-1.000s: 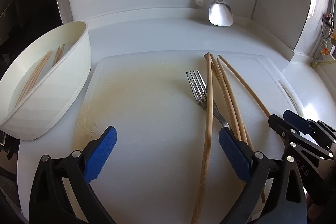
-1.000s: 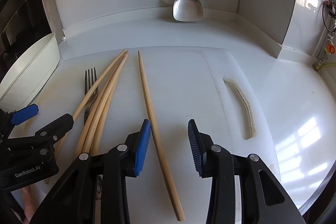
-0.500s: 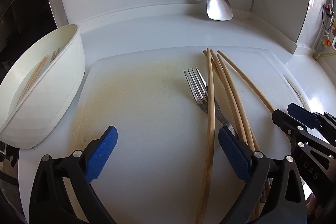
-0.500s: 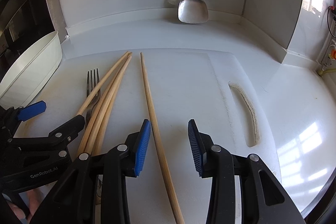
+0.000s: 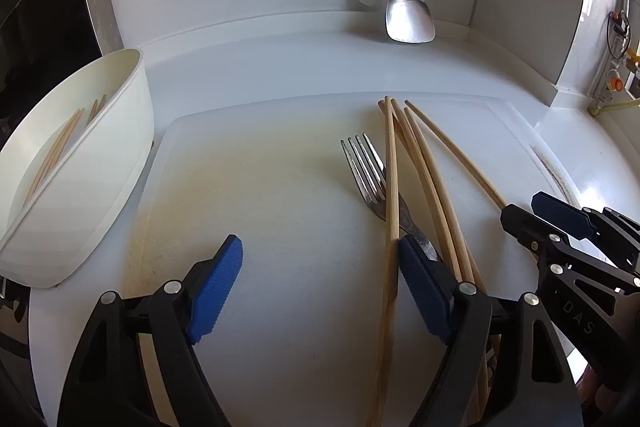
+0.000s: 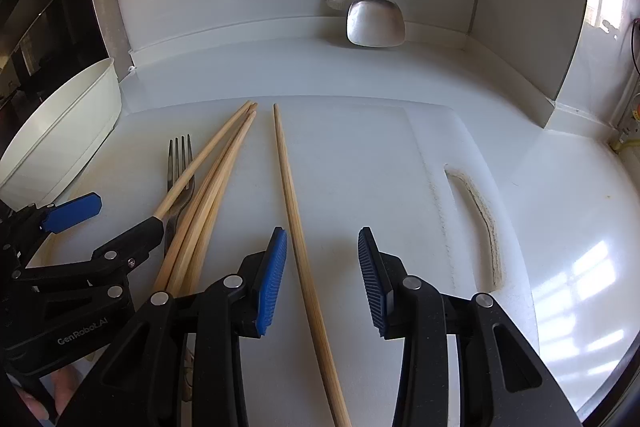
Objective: Organize utensils
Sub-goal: 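Close the right gripper on the wooden chopstick, then lift the chopstick with the right gripper and carry it over the basin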
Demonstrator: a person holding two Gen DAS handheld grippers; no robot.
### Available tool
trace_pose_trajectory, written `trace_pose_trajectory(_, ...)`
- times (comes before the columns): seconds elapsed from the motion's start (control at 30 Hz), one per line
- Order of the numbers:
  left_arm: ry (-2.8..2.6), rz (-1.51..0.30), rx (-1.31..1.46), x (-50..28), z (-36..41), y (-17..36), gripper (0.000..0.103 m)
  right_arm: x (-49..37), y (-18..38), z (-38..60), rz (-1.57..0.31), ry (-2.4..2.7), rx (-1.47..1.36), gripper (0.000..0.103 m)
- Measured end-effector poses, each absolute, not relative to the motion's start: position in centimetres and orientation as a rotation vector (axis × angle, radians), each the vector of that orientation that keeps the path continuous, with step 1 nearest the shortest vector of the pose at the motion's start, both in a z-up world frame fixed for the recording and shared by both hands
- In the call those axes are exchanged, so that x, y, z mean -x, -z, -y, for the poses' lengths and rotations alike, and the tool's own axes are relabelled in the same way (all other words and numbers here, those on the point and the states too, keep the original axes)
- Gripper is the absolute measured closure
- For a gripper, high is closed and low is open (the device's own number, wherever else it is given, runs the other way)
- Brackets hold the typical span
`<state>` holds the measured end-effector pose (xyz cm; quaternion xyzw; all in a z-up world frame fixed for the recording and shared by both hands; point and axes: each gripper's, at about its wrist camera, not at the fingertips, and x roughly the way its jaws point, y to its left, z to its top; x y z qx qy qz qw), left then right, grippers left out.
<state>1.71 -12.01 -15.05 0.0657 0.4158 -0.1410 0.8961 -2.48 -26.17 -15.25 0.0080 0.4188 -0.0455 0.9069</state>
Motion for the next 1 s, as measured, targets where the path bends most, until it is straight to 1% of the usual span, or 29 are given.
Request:
trace_pose_trajectory(0.03, 0.299, -0.860, -0.140, -1.6, 12.1, 15.0, 0.035, 2.4, 15.3, 26.1, -0.864, 0.093, -0.016, 0.067)
trace_pose_trajectory(0.07, 0.307, -0.860, -0.144, -1.6, 12.3, 14.9, 0.038, 2.4, 15.3, 26.1, -0.863, 0.092, -0.014, 0.067)
trace_pose_trajectory(0.13, 0.322, -0.866, -0.147, -1.5, 12.5, 14.7, 0.049, 2.3, 15.3, 25.9, -0.863, 0.090, -0.009, 0.067)
trace_pose_trajectory(0.17, 0.329, -0.868, -0.148, -1.4, 12.6, 14.7, 0.053, 2.2, 15.3, 25.9, -0.863, 0.089, -0.007, 0.067)
trace_pose_trajectory(0.23, 0.338, -0.867, -0.153, -1.1, 12.7, 14.6, 0.067, 2.1, 15.3, 25.8, -0.861, 0.085, -0.004, 0.067)
trace_pose_trajectory(0.27, 0.343, -0.865, -0.155, -1.0, 12.7, 14.6, 0.071, 2.1, 15.3, 25.7, -0.860, 0.084, -0.002, 0.067)
trace_pose_trajectory(0.33, 0.351, -0.861, -0.160, -0.8, 12.8, 14.5, 0.086, 2.0, 15.3, 25.7, -0.859, 0.082, -0.003, 0.067)
trace_pose_trajectory(0.37, 0.357, -0.860, -0.164, -0.7, 12.9, 14.5, 0.091, 2.0, 15.4, 25.7, -0.858, 0.082, -0.008, 0.067)
trace_pose_trajectory(0.4, 0.356, -0.857, -0.172, -0.5, 12.9, 14.5, 0.091, 2.1, 15.4, 25.7, -0.857, 0.079, -0.012, 0.067)
trace_pose_trajectory(0.47, 0.352, -0.852, -0.187, -0.4, 13.1, 14.5, 0.092, 2.1, 15.4, 25.7, -0.856, 0.074, -0.011, 0.074)
trace_pose_trajectory(0.5, 0.351, -0.852, -0.187, -0.3, 13.1, 14.5, 0.092, 2.2, 15.4, 25.7, -0.855, 0.074, -0.016, 0.086)
trace_pose_trajectory(0.53, 0.351, -0.854, -0.183, -0.3, 13.0, 14.5, 0.092, 2.3, 15.3, 25.8, -0.855, 0.073, -0.027, 0.095)
trace_pose_trajectory(0.7, 0.353, -0.868, -0.152, 0.0, 12.7, 14.3, 0.094, 2.8, 15.3, 26.8, -0.849, 0.063, -0.116, 0.096)
trace_pose_trajectory(0.8, 0.354, -0.865, -0.127, 0.3, 12.4, 13.9, 0.096, 3.2, 15.1, 27.0, -0.842, 0.057, -0.136, 0.096)
trace_pose_trajectory(1.0, 0.344, -0.850, -0.097, 0.5, 11.9, 13.1, 0.096, 3.8, 14.4, 26.8, -0.828, 0.042, -0.145, 0.096)
